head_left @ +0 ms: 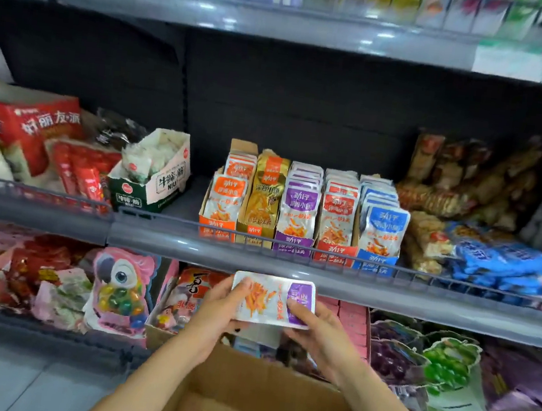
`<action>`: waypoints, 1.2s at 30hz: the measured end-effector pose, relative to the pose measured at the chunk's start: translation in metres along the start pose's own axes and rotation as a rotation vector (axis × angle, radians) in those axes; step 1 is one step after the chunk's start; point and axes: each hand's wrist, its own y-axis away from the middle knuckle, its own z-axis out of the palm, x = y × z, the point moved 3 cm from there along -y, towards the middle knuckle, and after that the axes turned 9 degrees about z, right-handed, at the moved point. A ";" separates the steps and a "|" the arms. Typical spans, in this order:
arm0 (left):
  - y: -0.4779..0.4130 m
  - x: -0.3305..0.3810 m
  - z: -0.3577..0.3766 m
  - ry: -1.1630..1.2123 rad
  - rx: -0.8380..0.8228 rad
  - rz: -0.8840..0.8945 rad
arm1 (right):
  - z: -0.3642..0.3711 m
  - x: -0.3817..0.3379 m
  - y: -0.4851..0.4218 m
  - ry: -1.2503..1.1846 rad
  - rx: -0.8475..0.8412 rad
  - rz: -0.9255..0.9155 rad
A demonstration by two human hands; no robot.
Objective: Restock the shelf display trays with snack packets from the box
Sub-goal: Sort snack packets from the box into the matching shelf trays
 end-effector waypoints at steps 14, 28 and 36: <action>-0.054 0.096 0.036 -0.825 -0.109 0.565 | 0.008 -0.192 -0.007 0.502 0.297 -0.691; -0.076 0.058 0.032 -1.403 -0.264 0.605 | 0.025 -0.173 -0.078 1.356 0.401 -0.720; -0.038 0.041 0.027 -1.179 -0.244 0.695 | 0.002 -0.141 -0.022 0.964 0.274 -0.777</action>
